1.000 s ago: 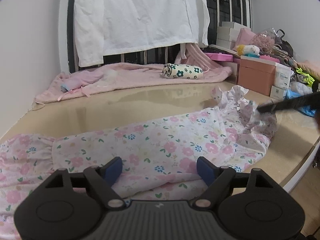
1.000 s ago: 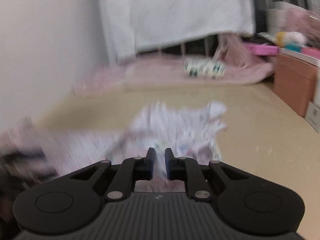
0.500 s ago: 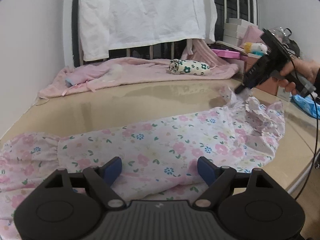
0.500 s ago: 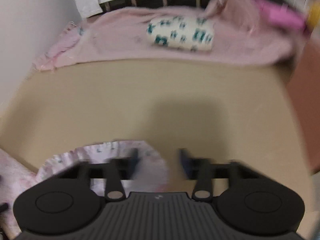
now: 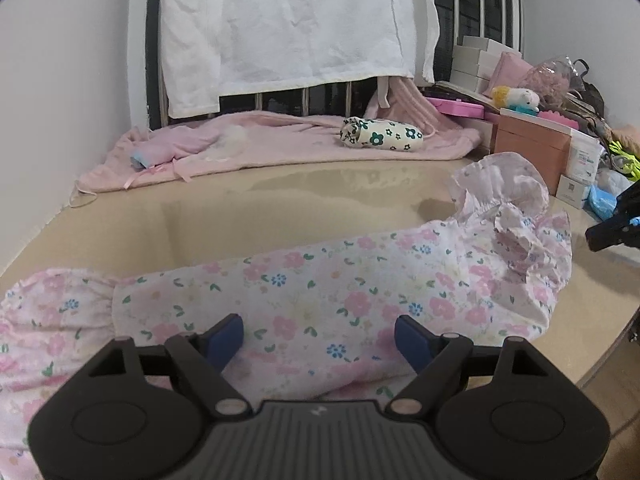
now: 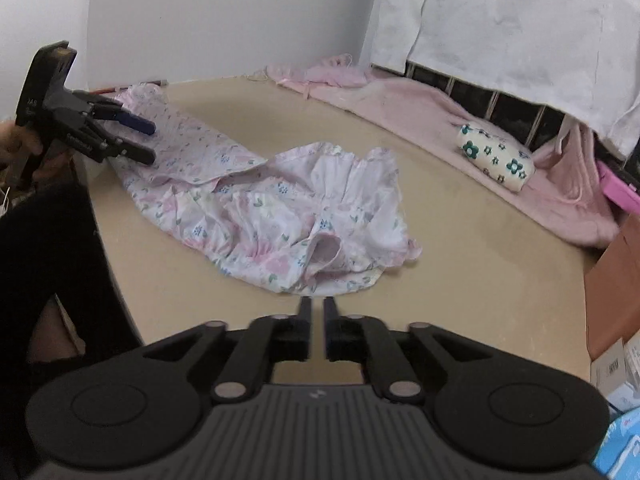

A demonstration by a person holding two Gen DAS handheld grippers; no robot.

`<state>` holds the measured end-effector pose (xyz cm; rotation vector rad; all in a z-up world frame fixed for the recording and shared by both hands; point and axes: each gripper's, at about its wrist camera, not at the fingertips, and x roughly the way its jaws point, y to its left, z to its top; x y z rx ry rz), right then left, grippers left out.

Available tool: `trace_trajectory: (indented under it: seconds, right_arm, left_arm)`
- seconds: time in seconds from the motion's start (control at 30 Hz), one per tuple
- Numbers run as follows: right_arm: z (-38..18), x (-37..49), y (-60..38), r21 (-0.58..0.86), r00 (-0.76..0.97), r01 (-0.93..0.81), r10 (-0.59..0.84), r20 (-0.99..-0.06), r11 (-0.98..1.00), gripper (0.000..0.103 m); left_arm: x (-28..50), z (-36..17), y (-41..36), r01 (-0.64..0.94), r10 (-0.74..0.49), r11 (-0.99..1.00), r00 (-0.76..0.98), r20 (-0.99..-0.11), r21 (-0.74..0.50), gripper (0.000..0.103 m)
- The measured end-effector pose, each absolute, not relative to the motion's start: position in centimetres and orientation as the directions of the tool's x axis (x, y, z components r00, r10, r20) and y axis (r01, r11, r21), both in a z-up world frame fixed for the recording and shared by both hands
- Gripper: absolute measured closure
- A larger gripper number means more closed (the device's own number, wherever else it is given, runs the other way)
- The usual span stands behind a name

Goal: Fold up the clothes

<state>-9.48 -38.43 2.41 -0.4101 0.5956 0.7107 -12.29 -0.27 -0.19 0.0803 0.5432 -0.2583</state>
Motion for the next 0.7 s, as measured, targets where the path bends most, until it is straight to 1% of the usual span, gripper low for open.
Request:
trace_trajectory:
  seconds: [0.03, 0.07, 0.1, 0.13, 0.17, 0.2, 0.27, 0.3, 0.33, 0.37, 0.4, 0.43, 0.47, 0.53, 0.57, 0.6, 0.63, 0.67, 0.7]
  right_arm:
    - [3.4, -8.2, -38.5, -0.117, 0.615, -0.705, 0.522, -0.591, 0.699, 0.067]
    - [4.4, -7.0, -38.6, -0.084, 0.624, -0.704, 0.557, -0.548, 0.705, 0.035]
    - [5.3, -5.7, -38.8, -0.050, 0.632, -0.703, 0.590, -0.503, 0.709, 0.025]
    - [6.3, -4.5, -38.9, -0.017, 0.639, -0.703, 0.621, -0.455, 0.711, 0.016]
    - [7.2, -3.1, -38.9, 0.012, 0.644, -0.702, 0.641, -0.418, 0.712, 0.011]
    - [7.3, -0.2, -38.2, 0.008, 0.636, -0.694, 0.619, -0.461, 0.720, 0.009]
    - [7.5, 5.4, -36.8, 0.005, 0.613, -0.680, 0.572, -0.546, 0.734, 0.009]
    - [6.9, 8.5, -36.4, 0.053, 0.573, -0.672, 0.565, -0.594, 0.738, 0.011]
    - [6.3, 11.4, -35.9, 0.094, 0.532, -0.663, 0.556, -0.638, 0.742, 0.017]
    - [5.6, 12.7, -35.3, 0.097, 0.498, -0.667, 0.539, -0.680, 0.739, 0.033]
    - [5.0, 14.0, -34.8, 0.101, 0.462, -0.670, 0.519, -0.719, 0.736, 0.042]
    - [4.3, 15.2, -34.2, 0.105, 0.424, -0.673, 0.498, -0.757, 0.732, 0.046]
    - [3.6, 16.4, -33.7, 0.106, 0.388, -0.677, 0.476, -0.789, 0.728, 0.045]
    - [3.1, 16.0, -33.3, 0.076, 0.354, -0.710, 0.448, -0.821, 0.700, 0.045]
    - [2.9, 15.4, -33.3, 0.085, 0.340, -0.718, 0.454, -0.824, 0.691, 0.046]
    - [2.8, 15.1, -33.5, 0.093, 0.328, -0.725, 0.460, -0.825, 0.683, 0.048]
    - [2.4, 14.6, -33.5, 0.083, 0.322, -0.732, 0.450, -0.833, 0.677, 0.071]
    - [2.1, 14.1, -33.5, 0.071, 0.322, -0.738, 0.442, -0.837, 0.671, 0.101]
    - [2.6, 13.4, -33.7, 0.050, 0.360, -0.738, 0.456, -0.814, 0.673, 0.102]
  left_arm:
    - [-12.4, -0.2, -0.5, 0.260, -0.215, 0.966, 0.825, -0.523, 0.014, 0.021]
    - [-12.4, -0.2, -0.7, 0.256, -0.208, 0.966, 0.826, -0.525, 0.021, 0.021]
    - [-12.5, -0.3, -0.9, 0.258, -0.205, 0.966, 0.825, -0.527, 0.027, 0.021]
    - [-12.6, -0.3, -1.0, 0.260, -0.203, 0.965, 0.824, -0.529, 0.033, 0.021]
    - [-12.7, -0.4, -1.2, 0.262, -0.202, 0.964, 0.823, -0.531, 0.040, 0.021]
    - [-12.8, -0.4, -1.4, 0.269, -0.205, 0.962, 0.822, -0.532, 0.045, 0.021]
    - [-12.9, -0.4, -1.6, 0.284, -0.215, 0.957, 0.819, -0.532, 0.050, 0.021]
    - [-12.8, -0.5, -1.7, 0.285, -0.214, 0.957, 0.817, -0.535, 0.052, 0.021]
    - [-12.7, -0.4, -1.8, 0.282, -0.211, 0.958, 0.817, -0.537, 0.053, 0.021]
    - [-12.7, -0.4, -1.8, 0.279, -0.207, 0.959, 0.816, -0.539, 0.054, 0.021]
    - [-12.7, -0.4, -1.9, 0.276, -0.204, 0.960, 0.816, -0.542, 0.055, 0.021]
    - [-12.7, -0.3, -1.8, 0.268, -0.200, 0.962, 0.815, -0.544, 0.047, 0.021]
    - [-12.8, -0.1, -1.7, 0.259, -0.197, 0.965, 0.815, -0.546, 0.039, 0.021]
    - [-13.0, 0.6, -1.5, 0.254, -0.210, 0.967, 0.813, -0.543, 0.007, 0.021]
    - [-13.1, 1.3, -1.3, 0.280, -0.255, 0.960, 0.810, -0.529, -0.034, 0.021]
    - [-13.0, 2.1, -1.2, 0.318, -0.312, 0.945, 0.800, -0.513, -0.079, 0.021]
    - [-12.5, 3.0, -1.4, 0.348, -0.354, 0.931, 0.791, -0.499, -0.110, 0.021]
    - [-12.0, 3.8, -1.8, 0.366, -0.376, 0.923, 0.788, -0.487, -0.120, 0.021]
    - [-11.1, 4.7, -2.4, 0.381, -0.386, 0.918, 0.791, -0.474, -0.113, 0.021]
